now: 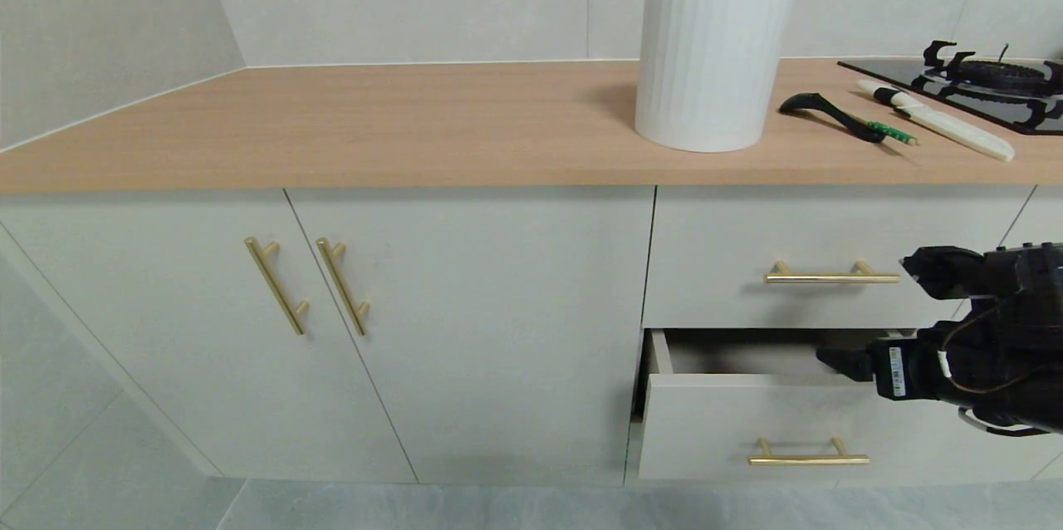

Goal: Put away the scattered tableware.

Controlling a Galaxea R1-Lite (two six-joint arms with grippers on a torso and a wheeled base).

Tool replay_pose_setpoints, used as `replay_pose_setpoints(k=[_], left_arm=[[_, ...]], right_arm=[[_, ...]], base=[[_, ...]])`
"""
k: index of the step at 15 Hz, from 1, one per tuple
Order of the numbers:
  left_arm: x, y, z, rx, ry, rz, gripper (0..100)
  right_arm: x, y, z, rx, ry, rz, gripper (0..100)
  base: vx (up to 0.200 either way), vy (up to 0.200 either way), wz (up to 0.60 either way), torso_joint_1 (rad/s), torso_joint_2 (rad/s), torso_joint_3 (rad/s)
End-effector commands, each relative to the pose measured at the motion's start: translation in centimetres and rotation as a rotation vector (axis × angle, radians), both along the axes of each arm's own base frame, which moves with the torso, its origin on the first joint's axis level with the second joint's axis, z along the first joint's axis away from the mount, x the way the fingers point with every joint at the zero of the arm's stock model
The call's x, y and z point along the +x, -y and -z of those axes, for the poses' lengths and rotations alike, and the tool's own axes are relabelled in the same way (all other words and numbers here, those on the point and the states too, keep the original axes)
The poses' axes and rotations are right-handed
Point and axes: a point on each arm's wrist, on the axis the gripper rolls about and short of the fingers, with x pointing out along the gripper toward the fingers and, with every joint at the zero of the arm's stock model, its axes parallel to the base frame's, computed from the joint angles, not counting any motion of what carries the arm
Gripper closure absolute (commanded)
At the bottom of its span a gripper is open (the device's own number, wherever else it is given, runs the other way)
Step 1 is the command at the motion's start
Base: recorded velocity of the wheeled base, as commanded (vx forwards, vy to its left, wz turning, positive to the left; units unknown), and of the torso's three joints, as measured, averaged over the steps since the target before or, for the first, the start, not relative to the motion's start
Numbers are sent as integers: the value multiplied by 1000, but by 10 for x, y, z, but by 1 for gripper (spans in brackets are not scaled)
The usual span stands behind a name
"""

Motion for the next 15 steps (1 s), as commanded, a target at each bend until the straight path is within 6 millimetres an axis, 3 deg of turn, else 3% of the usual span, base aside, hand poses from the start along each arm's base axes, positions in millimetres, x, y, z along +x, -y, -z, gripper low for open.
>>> replay_pose_setpoints(k=[1, 3, 8, 15], left_arm=[[0, 0, 0, 0, -1, -1, 0], [0, 0, 0, 0, -1, -1, 0], [0, 0, 0, 0, -1, -1, 0], [0, 0, 0, 0, -1, -1, 0]], right_arm=[[8, -15, 21, -10, -55, -13, 0], [17, -28, 32, 16, -43, 14, 0], [32, -36, 57, -26, -21, 74, 0], [31, -36, 62, -33, -40, 74, 0]], base=[[0, 0, 0, 0, 0, 0], [0, 0, 0, 0, 0, 0], [0, 0, 0, 0, 0, 0], [0, 0, 0, 0, 0, 0]])
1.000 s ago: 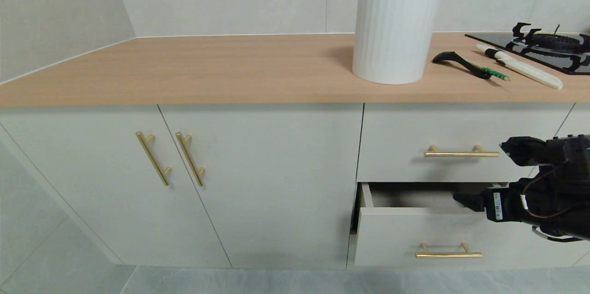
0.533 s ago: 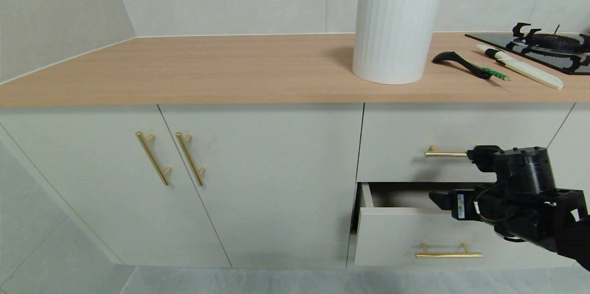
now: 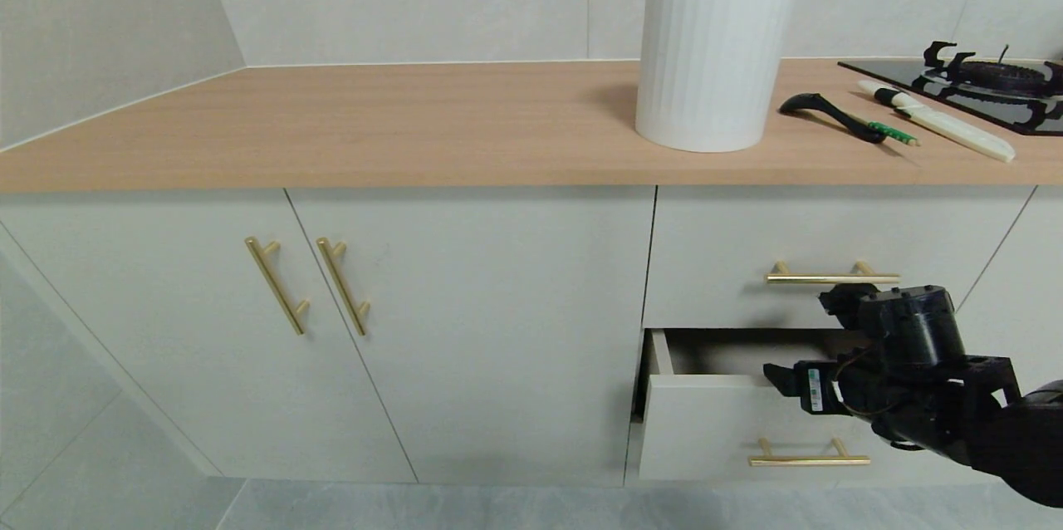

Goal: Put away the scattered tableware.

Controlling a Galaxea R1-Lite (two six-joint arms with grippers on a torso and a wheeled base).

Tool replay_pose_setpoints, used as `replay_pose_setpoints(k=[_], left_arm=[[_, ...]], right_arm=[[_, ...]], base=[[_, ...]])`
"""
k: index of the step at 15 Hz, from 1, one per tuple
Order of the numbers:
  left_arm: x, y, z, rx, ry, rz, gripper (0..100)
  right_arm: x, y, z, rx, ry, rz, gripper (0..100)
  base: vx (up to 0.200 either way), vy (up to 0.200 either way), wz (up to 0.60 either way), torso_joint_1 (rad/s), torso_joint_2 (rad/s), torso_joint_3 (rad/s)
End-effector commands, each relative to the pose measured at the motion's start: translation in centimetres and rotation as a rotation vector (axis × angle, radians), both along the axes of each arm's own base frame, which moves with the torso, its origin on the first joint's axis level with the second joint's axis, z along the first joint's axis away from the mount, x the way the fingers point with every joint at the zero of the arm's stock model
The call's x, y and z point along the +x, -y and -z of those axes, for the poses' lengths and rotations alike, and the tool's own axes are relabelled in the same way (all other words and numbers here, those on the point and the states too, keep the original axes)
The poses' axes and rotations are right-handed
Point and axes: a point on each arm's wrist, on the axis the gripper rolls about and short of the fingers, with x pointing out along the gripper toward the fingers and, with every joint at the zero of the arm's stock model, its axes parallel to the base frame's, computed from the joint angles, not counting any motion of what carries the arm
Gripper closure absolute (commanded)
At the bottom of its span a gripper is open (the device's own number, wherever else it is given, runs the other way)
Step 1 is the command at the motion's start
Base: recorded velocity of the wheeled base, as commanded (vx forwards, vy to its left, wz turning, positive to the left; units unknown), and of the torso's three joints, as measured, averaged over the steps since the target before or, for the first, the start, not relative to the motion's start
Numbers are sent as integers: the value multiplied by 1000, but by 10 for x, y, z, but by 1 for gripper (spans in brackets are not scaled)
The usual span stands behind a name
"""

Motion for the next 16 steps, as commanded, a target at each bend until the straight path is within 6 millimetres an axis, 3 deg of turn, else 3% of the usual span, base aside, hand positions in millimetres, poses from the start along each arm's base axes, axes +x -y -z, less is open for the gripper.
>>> replay_pose_setpoints(k=[1, 6, 16], left_arm=[[0, 0, 0, 0, -1, -1, 0], [0, 0, 0, 0, -1, -1, 0], [0, 0, 0, 0, -1, -1, 0]], right_arm=[[-1, 0, 2, -3, -9, 1, 0], [-12, 4, -10, 4, 10, -12, 0], [-35, 11, -24, -53, -196, -47, 0]], base=[[0, 0, 0, 0, 0, 0], [0, 0, 0, 0, 0, 0], [0, 0, 0, 0, 0, 0]])
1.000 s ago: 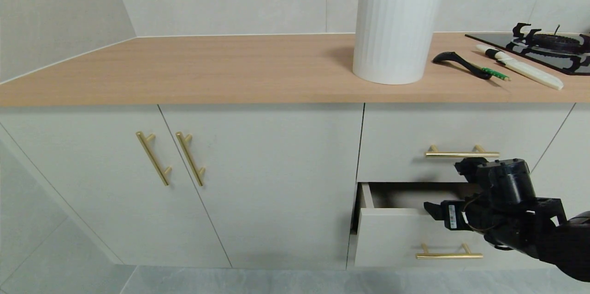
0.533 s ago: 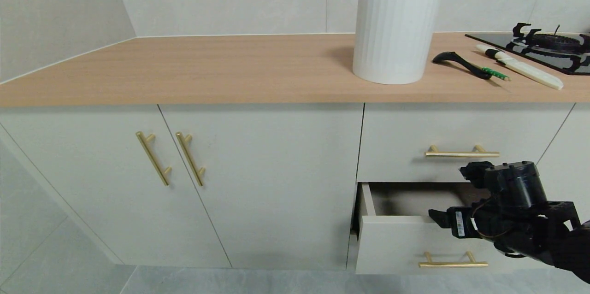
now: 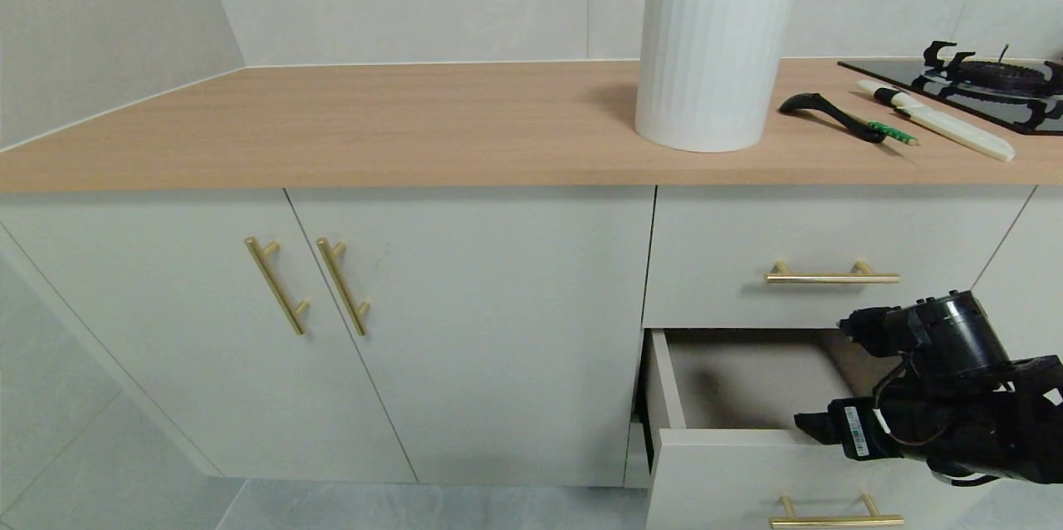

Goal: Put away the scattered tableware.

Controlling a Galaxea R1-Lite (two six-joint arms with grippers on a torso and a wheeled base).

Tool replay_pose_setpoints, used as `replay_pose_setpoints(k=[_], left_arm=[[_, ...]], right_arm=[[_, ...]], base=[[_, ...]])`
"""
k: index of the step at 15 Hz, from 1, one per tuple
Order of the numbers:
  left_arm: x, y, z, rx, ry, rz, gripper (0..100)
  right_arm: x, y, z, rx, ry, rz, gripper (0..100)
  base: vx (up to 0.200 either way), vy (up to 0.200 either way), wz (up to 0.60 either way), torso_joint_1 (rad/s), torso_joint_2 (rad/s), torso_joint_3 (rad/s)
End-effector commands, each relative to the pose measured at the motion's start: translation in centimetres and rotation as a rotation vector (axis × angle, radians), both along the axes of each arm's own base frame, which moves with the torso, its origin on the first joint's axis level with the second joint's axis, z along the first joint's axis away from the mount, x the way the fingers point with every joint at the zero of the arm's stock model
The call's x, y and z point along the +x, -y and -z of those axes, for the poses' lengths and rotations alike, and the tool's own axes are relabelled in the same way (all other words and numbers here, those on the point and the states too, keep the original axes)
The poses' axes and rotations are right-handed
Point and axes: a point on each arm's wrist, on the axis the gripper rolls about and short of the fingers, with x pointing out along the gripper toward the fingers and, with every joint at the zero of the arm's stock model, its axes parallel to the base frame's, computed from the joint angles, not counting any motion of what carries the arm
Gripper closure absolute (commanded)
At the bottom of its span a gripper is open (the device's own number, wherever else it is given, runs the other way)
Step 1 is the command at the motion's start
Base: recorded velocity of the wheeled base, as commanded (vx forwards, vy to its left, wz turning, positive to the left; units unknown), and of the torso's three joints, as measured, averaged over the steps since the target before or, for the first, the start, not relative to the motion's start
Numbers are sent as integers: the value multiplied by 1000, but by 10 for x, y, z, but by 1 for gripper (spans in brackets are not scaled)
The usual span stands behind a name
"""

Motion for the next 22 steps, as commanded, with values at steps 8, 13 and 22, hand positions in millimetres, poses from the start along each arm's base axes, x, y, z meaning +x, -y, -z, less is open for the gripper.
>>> replay_pose_setpoints(k=[8, 13, 22], left_arm=[[0, 0, 0, 0, -1, -1, 0], [0, 0, 0, 0, -1, -1, 0], [0, 0, 0, 0, -1, -1, 0]], right_arm=[[-15, -1, -9, -54, -182, -39, 0], [-28, -1, -7, -95, -353, -81, 0], [-57, 0, -2, -242, -607, -235, 0]], base=[[0, 0, 0, 0, 0, 0], [0, 0, 0, 0, 0, 0], [0, 0, 0, 0, 0, 0]])
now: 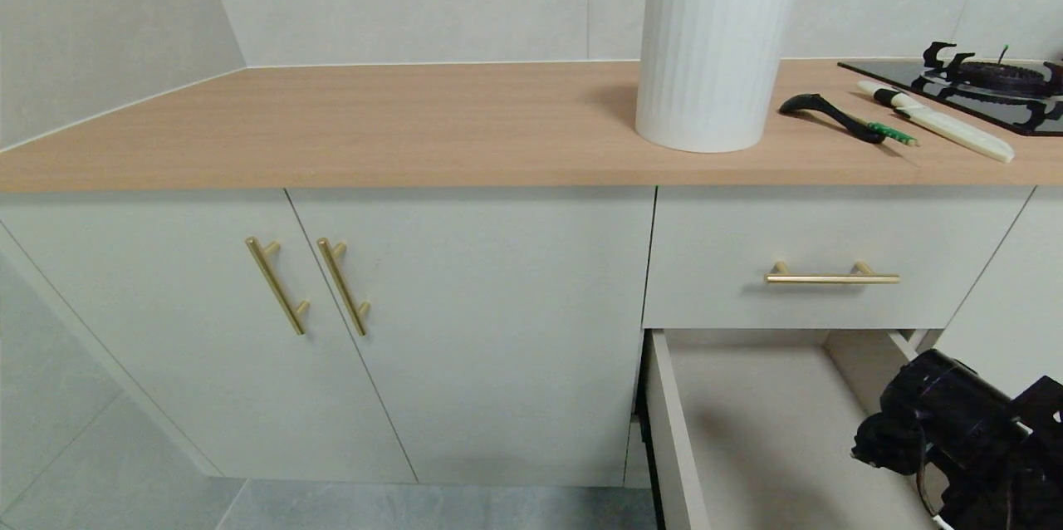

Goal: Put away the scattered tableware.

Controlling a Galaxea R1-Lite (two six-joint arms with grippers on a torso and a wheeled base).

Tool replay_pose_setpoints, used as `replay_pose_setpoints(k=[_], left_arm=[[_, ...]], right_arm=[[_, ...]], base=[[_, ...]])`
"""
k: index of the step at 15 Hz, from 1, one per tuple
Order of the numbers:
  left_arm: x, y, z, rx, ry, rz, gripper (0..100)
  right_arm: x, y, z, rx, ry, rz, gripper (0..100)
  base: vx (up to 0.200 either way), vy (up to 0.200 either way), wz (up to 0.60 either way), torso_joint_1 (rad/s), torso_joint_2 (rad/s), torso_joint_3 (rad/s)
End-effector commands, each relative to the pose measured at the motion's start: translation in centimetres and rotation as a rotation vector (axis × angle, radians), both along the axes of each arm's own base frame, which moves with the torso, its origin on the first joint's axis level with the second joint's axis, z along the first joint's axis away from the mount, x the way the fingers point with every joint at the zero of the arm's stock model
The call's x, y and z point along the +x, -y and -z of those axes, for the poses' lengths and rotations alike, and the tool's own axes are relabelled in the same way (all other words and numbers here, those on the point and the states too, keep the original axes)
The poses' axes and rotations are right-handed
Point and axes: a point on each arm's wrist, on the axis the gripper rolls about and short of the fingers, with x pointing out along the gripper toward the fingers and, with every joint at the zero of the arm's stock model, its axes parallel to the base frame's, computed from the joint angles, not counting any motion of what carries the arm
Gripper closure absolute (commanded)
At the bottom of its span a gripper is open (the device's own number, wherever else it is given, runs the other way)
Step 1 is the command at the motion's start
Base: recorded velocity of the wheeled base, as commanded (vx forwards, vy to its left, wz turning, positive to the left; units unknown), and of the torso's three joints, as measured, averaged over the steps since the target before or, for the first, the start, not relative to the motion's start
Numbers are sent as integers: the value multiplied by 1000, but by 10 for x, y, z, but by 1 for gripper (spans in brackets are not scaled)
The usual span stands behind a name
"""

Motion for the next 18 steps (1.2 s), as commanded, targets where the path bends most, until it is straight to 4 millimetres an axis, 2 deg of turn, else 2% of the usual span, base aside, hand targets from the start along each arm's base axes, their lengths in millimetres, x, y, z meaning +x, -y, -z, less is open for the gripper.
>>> replay_pose_setpoints(k=[1, 4, 6, 12, 18], left_arm=[[0, 0, 0, 0, -1, -1, 0], [0, 0, 0, 0, -1, -1, 0], [0, 0, 0, 0, -1, -1, 0], [0, 0, 0, 0, -1, -1, 0], [0, 0, 0, 0, -1, -1, 0]], right_arm=[[3, -2, -2, 7, 18, -1, 0], [4, -3, -14, 36, 80, 25, 0], [2, -2, -30, 81, 159, 77, 0], [-31, 13, -91, 240, 464, 101, 0], [-40, 18, -108, 277, 546, 101, 0]], base=[[0, 0, 0, 0, 0, 0], [0, 0, 0, 0, 0, 0], [0, 0, 0, 0, 0, 0], [0, 0, 0, 0, 0, 0], [0, 0, 0, 12, -72, -57]])
